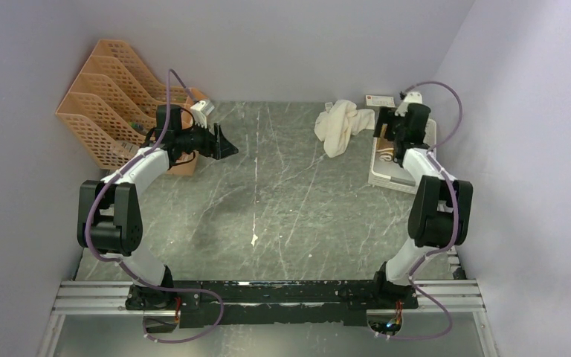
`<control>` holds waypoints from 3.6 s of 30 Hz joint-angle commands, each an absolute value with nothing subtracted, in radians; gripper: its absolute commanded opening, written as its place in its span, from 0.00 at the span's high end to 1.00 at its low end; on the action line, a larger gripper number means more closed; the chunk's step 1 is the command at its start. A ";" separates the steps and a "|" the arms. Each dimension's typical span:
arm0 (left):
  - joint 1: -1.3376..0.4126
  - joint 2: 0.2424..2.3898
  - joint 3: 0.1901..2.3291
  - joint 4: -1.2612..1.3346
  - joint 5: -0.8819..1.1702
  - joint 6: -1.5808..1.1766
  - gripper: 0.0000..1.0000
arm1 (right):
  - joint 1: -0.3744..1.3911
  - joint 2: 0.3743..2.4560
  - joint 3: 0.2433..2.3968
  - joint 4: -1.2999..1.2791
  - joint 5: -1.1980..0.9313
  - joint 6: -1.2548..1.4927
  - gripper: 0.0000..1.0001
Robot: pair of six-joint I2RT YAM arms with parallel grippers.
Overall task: Roll the towels
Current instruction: Place the towel in the bin, then pick up the towel at the corner of the board, then place the towel at the center of the board, then flatten out the towel at the center of the board.
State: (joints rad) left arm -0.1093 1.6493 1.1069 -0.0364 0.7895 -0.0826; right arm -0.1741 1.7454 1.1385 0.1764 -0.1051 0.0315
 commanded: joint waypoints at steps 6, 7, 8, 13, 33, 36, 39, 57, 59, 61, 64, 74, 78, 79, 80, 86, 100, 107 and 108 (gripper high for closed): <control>-0.118 1.650 1.113 -0.026 0.787 -0.067 0.14 | 0.115 1.692 1.221 0.289 0.151 -0.029 0.00; -0.118 1.650 1.112 -0.027 0.786 -0.066 0.14 | 0.123 1.734 1.245 0.291 0.161 0.016 0.00; -0.118 1.647 1.111 -0.027 0.785 -0.065 0.14 | 0.125 1.787 1.294 0.250 0.143 0.074 0.00; -0.118 1.636 1.102 -0.029 0.778 -0.058 0.14 | 0.133 2.068 1.656 -0.133 0.070 0.262 0.00; -0.054 1.576 1.106 -0.012 0.788 -0.067 0.14 | 0.358 2.199 1.969 -0.340 -0.110 0.160 1.00; -0.017 1.532 1.099 0.021 0.787 -0.095 0.13 | 0.388 1.982 1.785 -0.159 -0.340 0.150 1.00; -0.002 1.501 1.095 0.022 0.770 -0.103 0.13 | 0.306 1.818 1.525 0.073 -0.431 0.251 0.49; -0.148 1.575 0.980 -0.013 0.650 -0.160 0.14 | 0.524 1.921 1.391 -0.047 0.015 0.079 0.00; -0.159 1.584 0.944 0.058 0.640 -0.206 0.16 | 0.531 1.966 1.423 -0.046 0.034 0.101 0.00; -0.166 1.605 0.935 0.118 0.634 -0.247 0.17 | 0.526 1.997 1.440 -0.014 0.040 0.105 0.00; -0.184 1.667 0.994 0.154 0.607 -0.262 0.18 | 0.499 2.055 1.484 0.035 -0.006 0.097 0.00; -0.193 1.970 1.327 0.162 0.492 -0.286 0.19 | 0.289 2.250 1.758 -0.024 -0.177 0.243 0.00; -0.193 2.094 1.473 0.140 0.516 -0.304 0.19 | 0.262 2.343 1.881 -0.089 -0.247 0.240 0.01; -0.193 2.119 1.499 0.140 0.527 -0.312 0.19 | 0.263 2.369 1.903 -0.101 -0.267 0.233 0.01; -0.193 2.143 1.528 0.137 0.534 -0.317 0.19 | 0.264 2.385 1.924 -0.114 -0.288 0.228 0.02; -0.196 2.251 1.655 0.088 0.575 -0.322 0.26 | 0.267 2.466 1.977 -0.163 -0.389 0.232 0.09; -0.123 2.033 1.502 0.162 0.720 -0.339 0.93 | 0.227 2.239 1.835 -0.167 -0.416 0.240 1.00; 0.019 1.598 1.338 0.378 0.664 -0.529 0.93 | 0.139 1.763 1.661 -0.029 -0.375 0.347 1.00; 0.014 1.550 1.328 0.411 0.672 -0.551 0.93 | 0.145 1.716 1.660 -0.033 -0.370 0.346 1.00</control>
